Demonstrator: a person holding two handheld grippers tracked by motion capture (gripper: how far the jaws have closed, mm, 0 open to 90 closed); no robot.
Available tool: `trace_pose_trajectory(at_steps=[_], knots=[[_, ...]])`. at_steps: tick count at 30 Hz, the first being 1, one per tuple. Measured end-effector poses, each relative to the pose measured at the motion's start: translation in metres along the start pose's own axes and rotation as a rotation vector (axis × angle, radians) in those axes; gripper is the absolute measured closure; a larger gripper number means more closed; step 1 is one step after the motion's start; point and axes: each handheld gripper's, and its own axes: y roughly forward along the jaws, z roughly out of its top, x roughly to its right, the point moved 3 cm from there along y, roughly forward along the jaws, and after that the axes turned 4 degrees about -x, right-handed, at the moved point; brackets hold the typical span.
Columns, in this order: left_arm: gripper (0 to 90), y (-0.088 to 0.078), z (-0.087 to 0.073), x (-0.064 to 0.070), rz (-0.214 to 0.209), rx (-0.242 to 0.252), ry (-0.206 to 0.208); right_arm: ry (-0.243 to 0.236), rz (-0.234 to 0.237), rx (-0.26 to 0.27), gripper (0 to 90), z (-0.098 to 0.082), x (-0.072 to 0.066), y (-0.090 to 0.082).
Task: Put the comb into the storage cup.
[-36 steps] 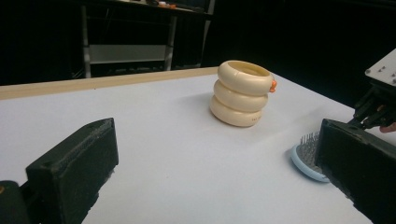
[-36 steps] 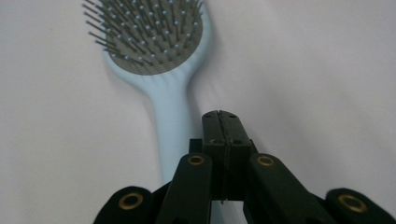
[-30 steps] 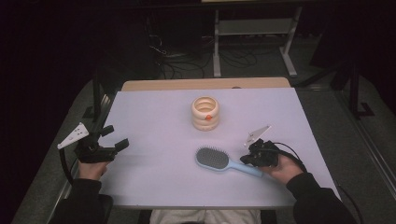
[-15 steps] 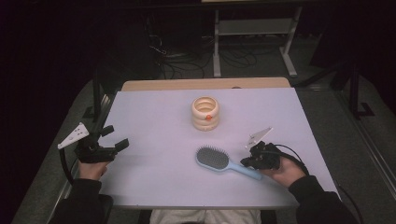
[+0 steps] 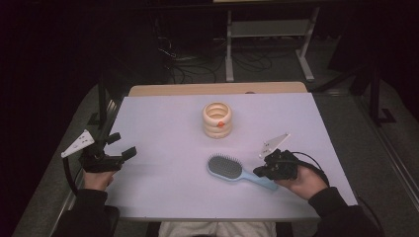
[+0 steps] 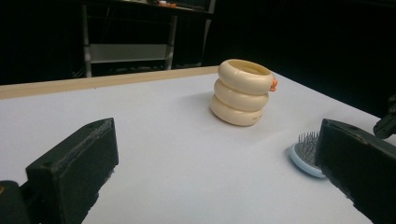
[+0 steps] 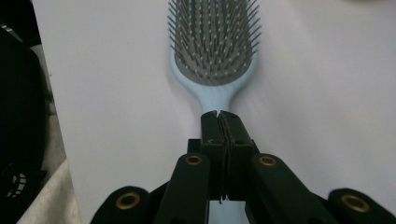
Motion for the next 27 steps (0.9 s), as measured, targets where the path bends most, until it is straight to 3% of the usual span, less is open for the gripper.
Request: trace_pose_trajectory(at_steps=[4, 10, 13, 16, 18, 27], knots=[[0.0, 0.000, 0.000, 0.000, 0.000, 0.001, -0.001, -0.003, -0.004, 0.003, 83.5, 0.004, 0.000, -0.004], [0.0, 0.000, 0.000, 0.000, -0.002, 0.002, 0.001, 0.013, -0.007, -0.010, 68.6, 0.012, 0.001, -0.007], [0.0, 0.000, 0.000, 0.000, -0.002, 0.003, 0.000, 0.026, -0.014, -0.012, 58.8, 0.015, 0.002, -0.006], [0.0, 0.000, 0.000, 0.000, -0.003, 0.003, 0.000, 0.050, -0.015, -0.021, 41.7, 0.018, 0.004, -0.002], [0.0, 0.000, 0.000, 0.000, -0.004, 0.003, 0.000, 0.070, -0.002, -0.046, 35.2, 0.020, 0.005, 0.002], [0.0, 0.000, 0.001, 0.000, -0.003, 0.003, -0.001, 0.071, -0.021, -0.087, 9.6, 0.026, 0.008, 0.017]])
